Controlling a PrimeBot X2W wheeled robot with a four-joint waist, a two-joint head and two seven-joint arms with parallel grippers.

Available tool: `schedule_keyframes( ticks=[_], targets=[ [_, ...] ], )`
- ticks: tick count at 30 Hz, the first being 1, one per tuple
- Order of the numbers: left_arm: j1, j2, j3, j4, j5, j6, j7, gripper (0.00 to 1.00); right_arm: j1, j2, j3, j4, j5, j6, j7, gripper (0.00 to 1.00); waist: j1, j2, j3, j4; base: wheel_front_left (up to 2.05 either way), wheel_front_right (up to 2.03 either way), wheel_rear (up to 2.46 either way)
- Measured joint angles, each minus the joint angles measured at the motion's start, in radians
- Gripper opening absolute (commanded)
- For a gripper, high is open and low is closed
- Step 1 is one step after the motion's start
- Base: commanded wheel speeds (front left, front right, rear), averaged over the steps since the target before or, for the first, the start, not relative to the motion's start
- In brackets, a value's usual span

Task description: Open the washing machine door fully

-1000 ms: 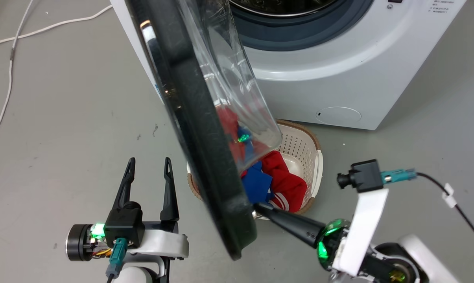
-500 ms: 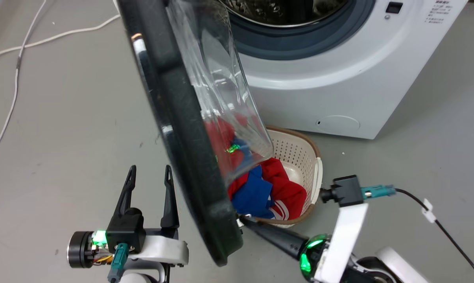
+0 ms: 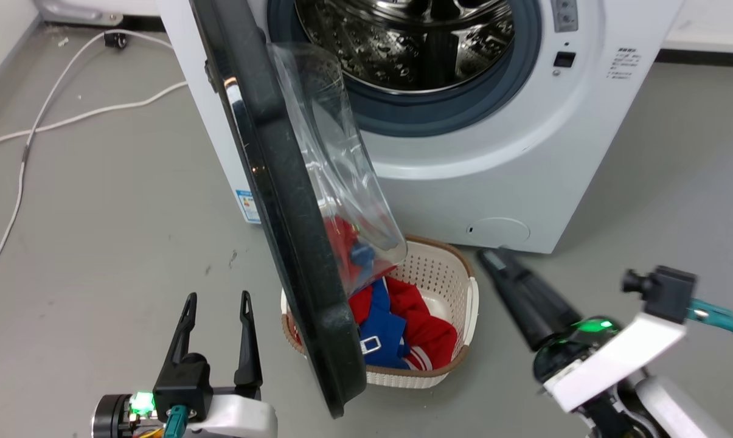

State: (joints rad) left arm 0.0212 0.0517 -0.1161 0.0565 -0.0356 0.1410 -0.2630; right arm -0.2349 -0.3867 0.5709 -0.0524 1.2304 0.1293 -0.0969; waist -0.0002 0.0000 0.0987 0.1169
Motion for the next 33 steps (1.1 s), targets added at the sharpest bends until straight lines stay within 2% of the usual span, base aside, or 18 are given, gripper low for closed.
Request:
schedule_keyframes(
  ticks=[3, 6, 8, 11, 13, 15, 19, 25, 33],
  targets=[
    [0.016, 0.001, 0.007, -0.002, 0.005, -0.001, 0.0, 1.0, 0.001, -0.003, -0.048, 0.052, -0.104, 0.0, -0.135, 1.0, 0.0001, 0.0, -0.023, -0.009, 0.0, 0.0, 0.0],
    [0.029, 0.001, 0.016, -0.008, 0.007, -0.002, 0.0, 1.0, 0.009, 0.009, -0.152, 0.095, -0.288, 0.0, -0.163, 1.0, 0.0001, 0.0, -0.039, -0.019, 0.0, 0.0, 0.0],
    [0.038, 0.002, 0.019, -0.013, 0.009, -0.002, 0.0, 1.0, 0.024, 0.073, -0.287, 0.077, -0.421, 0.0, -0.167, 1.0, 0.0001, 0.0, -0.046, -0.027, 0.0, 0.0, 0.0],
    [0.043, 0.002, 0.023, -0.017, 0.013, -0.002, 0.0, 1.0, 0.076, 0.158, -0.42, 0.025, -0.625, 0.0, -0.166, 1.0, 0.0, 0.0, -0.054, -0.034, 0.0, 0.0, 0.0],
    [0.049, 0.001, 0.024, -0.017, 0.014, -0.002, 0.0, 1.0, 0.116, 0.222, -0.487, 0.001, -0.68, 0.0, -0.166, 1.0, 0.0, 0.0, -0.06, -0.037, 0.0, 0.0, 0.0],
    [0.052, 0.001, 0.027, -0.017, 0.014, -0.005, 0.0, 1.0, 0.14, 0.232, -0.514, -0.031, -0.784, 0.0, -0.166, 1.0, 0.0001, 0.0, -0.065, -0.04, 0.0, 0.0, 0.0],
    [0.059, 0.001, 0.032, -0.018, 0.014, -0.005, 0.0, 1.0, 0.191, 0.262, -0.558, -0.066, -0.919, 0.001, -0.166, 1.0, 0.0001, 0.0, -0.076, -0.047, 0.0, 0.0, 0.0],
    [0.074, 0.001, 0.038, -0.019, 0.015, -0.006, 0.0, 1.0, 0.272, 0.297, -0.611, -0.062, -1.052, 0.001, -0.166, 1.0, 0.0001, 0.0, -0.091, -0.053, 0.0, 0.0, 0.0],
    [0.082, 0.001, 0.04, -0.021, 0.015, -0.009, 0.0, 1.0, 0.363, 0.328, -0.638, -0.035, -1.102, 0.001, -0.166, 1.0, 0.0001, 0.0, -0.103, -0.056, 0.0, 0.0, 0.0]
  ],
)
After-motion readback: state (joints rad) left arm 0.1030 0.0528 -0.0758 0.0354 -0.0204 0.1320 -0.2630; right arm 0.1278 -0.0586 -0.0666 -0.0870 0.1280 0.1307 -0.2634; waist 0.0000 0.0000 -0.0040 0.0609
